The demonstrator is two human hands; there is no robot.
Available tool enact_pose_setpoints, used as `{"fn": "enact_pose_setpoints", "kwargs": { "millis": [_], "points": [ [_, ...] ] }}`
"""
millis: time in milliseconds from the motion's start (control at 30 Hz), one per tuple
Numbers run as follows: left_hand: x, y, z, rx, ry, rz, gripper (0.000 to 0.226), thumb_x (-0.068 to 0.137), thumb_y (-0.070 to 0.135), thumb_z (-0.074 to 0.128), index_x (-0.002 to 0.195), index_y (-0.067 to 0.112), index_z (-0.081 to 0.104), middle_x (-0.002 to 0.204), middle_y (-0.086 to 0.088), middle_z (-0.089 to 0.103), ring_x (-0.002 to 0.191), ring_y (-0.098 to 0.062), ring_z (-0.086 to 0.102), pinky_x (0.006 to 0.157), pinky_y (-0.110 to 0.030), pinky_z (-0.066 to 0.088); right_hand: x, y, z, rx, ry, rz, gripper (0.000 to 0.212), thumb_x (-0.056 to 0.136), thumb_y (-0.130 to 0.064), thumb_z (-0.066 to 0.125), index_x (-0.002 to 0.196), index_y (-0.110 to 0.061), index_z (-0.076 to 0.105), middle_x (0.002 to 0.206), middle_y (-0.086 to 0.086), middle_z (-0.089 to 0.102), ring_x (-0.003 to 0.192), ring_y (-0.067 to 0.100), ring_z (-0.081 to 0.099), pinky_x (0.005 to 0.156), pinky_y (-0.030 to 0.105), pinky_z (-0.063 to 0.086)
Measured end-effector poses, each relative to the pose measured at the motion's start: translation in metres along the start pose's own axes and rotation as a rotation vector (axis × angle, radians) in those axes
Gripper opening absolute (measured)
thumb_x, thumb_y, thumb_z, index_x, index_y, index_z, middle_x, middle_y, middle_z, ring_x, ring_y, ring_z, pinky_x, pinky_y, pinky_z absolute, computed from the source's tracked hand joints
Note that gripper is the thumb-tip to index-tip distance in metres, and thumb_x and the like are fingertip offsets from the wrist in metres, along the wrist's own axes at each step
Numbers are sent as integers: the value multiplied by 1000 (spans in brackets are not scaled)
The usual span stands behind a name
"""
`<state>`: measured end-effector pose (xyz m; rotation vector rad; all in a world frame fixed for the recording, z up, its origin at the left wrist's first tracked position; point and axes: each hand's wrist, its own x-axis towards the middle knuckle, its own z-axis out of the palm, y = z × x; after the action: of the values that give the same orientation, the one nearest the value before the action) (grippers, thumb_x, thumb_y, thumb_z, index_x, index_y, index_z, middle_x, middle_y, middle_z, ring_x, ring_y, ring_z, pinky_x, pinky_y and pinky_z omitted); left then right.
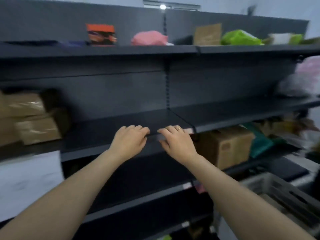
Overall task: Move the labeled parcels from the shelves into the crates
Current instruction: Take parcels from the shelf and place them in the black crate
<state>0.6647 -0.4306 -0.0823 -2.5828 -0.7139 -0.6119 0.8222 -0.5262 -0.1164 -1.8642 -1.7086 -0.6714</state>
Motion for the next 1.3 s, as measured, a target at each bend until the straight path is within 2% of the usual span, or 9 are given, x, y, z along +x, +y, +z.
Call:
{"fn": "enact_pose_setpoints", "kwargs": {
  "millis": [267, 433, 600, 833, 933, 1033, 1100, 1233, 1300],
  "points": [
    [-77, -201, -36, 85, -51, -258, 27, 94, 28, 45, 117, 21, 56, 111, -2, 61, 104, -24, 56, 79, -33, 43, 140, -175, 69, 143, -9, -202, 40, 99, -31, 46, 137, -20, 50, 130, 4, 55, 120, 28, 47, 97, 41, 38],
    [-103, -286, -37, 132, -79, -352, 35, 94, 28, 44, 128, 24, 50, 130, -1, 54, 117, -24, 49, 89, -34, 37, 202, -247, 102, 251, -11, -251, 39, 96, -28, 51, 134, -20, 54, 127, 6, 58, 116, 29, 51, 93, 38, 40],
    [-104, -336, -30, 187, -27, -406, 45, 91, 28, 49, 135, 26, 43, 132, -1, 48, 121, -23, 45, 93, -35, 36, 257, -282, 136, 271, -77, -209, 40, 97, -31, 47, 136, -23, 49, 131, 4, 52, 119, 26, 46, 94, 38, 41],
    [-66, -395, -10, 259, -23, -432, 54, 89, 27, 52, 140, 21, 35, 142, -5, 36, 130, -25, 34, 105, -37, 28, 335, -297, 183, 556, -173, 64, 59, 97, -39, 49, 148, -16, 33, 142, 15, 41, 127, 35, 44, 101, 38, 41],
    [-46, -417, 3, 305, -42, -441, 65, 88, 28, 53, 145, 21, 24, 148, -6, 28, 138, -26, 23, 112, -39, 19, 367, -298, 205, 713, -240, 201, 61, 95, -50, 47, 144, -14, 42, 141, 16, 46, 126, 33, 48, 101, 35, 41],
    [-33, -432, 14, 301, -15, -508, 71, 91, 30, 50, 150, 16, 13, 153, -9, 23, 143, -26, 17, 115, -38, 13, 385, -301, 213, 1057, -382, 381, 72, 83, -69, 53, 133, -16, 53, 137, 2, 53, 121, 27, 53, 101, 35, 44],
    [-31, -438, 22, 256, 43, -516, 62, 90, 30, 50, 146, 14, 26, 146, -11, 35, 138, -27, 28, 115, -40, 15, 392, -305, 215, 1315, -535, 529, 87, 71, -81, 54, 133, -20, 52, 134, -1, 54, 119, 25, 55, 102, 38, 45],
    [-40, -448, 40, 135, 118, -420, 57, 81, 24, 61, 135, 13, 43, 132, -9, 46, 124, -33, 40, 107, -48, 31, 402, -304, 213, 1542, -713, 584, 52, 86, -66, 51, 102, -17, 63, 99, 9, 67, 91, 24, 62, 87, 39, 49],
    [-48, -450, 46, 42, 195, -402, 61, 79, 19, 64, 135, 11, 43, 132, -10, 46, 124, -34, 38, 102, -48, 39, 403, -301, 212, 1549, -725, 597, 43, 87, -58, 58, 100, -17, 64, 97, 9, 66, 89, 24, 61, 86, 39, 49]
  ]
}}
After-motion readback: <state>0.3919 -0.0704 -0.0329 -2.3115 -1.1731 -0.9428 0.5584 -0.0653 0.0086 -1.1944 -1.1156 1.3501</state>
